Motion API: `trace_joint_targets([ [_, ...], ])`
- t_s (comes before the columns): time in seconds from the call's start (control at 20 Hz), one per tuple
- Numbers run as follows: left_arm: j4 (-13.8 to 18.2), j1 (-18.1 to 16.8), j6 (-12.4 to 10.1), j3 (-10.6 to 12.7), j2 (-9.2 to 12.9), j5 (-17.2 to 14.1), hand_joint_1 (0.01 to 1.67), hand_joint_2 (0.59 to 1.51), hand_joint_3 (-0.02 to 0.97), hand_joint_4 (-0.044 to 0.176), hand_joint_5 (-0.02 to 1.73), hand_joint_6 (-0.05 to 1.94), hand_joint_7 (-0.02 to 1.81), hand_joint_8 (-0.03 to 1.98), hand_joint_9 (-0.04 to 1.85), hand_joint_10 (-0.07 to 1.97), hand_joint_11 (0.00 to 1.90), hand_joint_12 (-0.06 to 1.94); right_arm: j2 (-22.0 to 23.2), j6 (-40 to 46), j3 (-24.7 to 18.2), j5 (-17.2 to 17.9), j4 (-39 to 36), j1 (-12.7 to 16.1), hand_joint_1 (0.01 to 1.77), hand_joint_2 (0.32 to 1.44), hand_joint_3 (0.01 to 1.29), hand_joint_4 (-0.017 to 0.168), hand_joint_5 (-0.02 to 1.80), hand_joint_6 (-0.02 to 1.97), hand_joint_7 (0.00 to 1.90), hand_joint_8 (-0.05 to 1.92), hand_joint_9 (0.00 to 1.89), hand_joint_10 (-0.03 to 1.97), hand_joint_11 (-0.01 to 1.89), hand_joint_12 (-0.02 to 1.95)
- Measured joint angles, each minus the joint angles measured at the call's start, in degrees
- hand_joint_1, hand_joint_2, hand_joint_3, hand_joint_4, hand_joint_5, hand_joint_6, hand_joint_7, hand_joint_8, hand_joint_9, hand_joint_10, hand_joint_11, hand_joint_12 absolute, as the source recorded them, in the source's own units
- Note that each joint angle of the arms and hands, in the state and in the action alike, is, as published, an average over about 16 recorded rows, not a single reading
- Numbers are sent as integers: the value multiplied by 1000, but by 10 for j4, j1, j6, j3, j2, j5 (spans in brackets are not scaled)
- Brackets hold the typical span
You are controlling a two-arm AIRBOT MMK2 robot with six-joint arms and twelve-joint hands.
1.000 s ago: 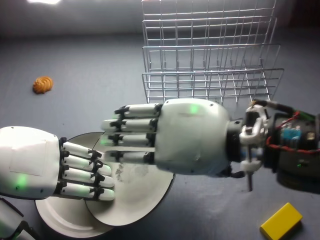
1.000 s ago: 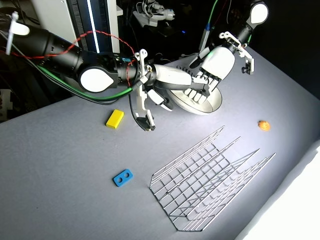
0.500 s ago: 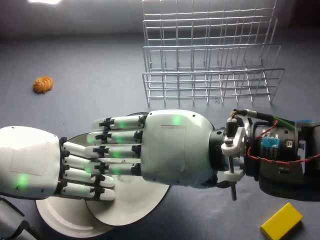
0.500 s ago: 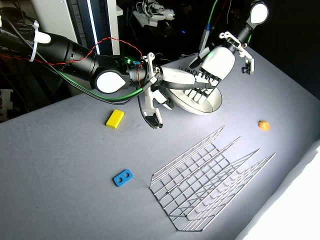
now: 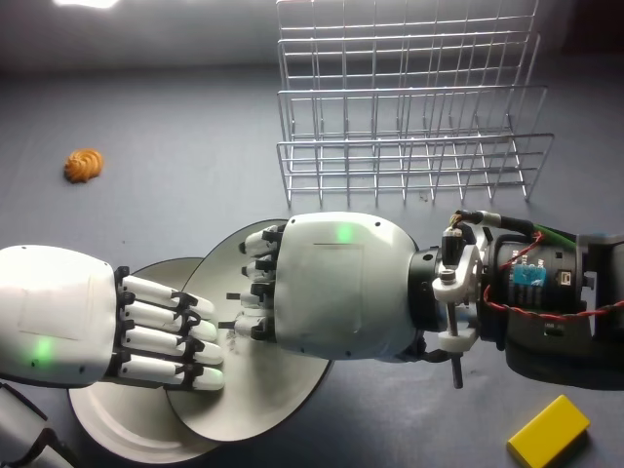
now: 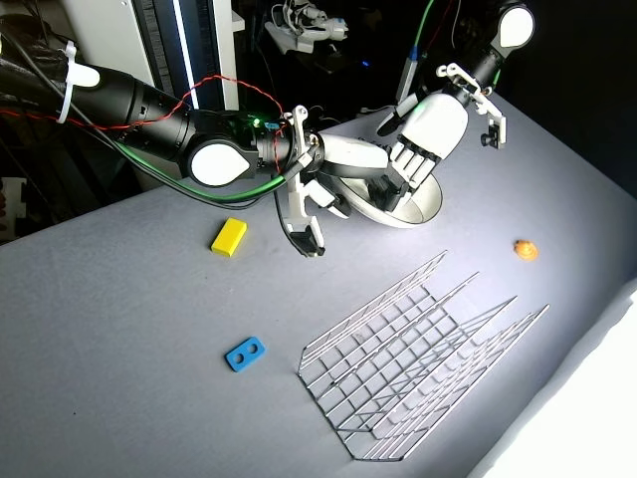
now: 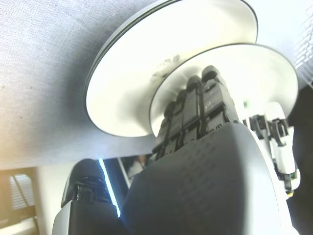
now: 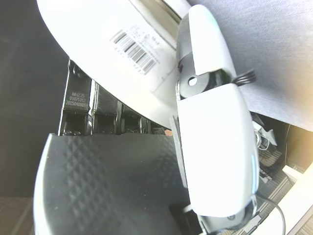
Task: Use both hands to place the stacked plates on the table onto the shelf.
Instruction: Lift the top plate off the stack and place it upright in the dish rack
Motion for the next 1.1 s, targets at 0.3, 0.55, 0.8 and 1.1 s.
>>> trace_joint_targets([
  [0.3, -77, -6, 0, 15, 1, 12, 18, 1165, 8, 2, 9, 1, 12, -8, 19, 7, 16, 11, 0, -1, 0, 8, 3, 0, 1202, 1037, 10, -9, 666, 745, 789, 856, 813, 1319, 679, 1456],
  [0.55, -147, -13, 1, 40, 5, 22, 17, 1159, 8, 4, 18, 8, 20, -5, 18, 8, 18, 12, 6, -16, -7, 12, 30, 3, 1209, 1027, 11, -6, 669, 929, 801, 1044, 815, 1323, 683, 1455],
  [0.8, -195, -17, 1, 70, 15, 34, 17, 1156, 9, 1, 19, 3, 20, -4, 18, 8, 20, 11, 23, -52, -30, 17, 86, 10, 1232, 1028, 11, -2, 687, 1087, 830, 1121, 795, 1345, 650, 1456],
  [1.1, -217, -18, 0, 100, 27, 43, 17, 1149, 9, 0, 20, 2, 19, -5, 18, 8, 21, 11, 56, -102, -70, 24, 162, 23, 1264, 1036, 11, 2, 702, 1218, 861, 1128, 791, 1359, 640, 1441],
])
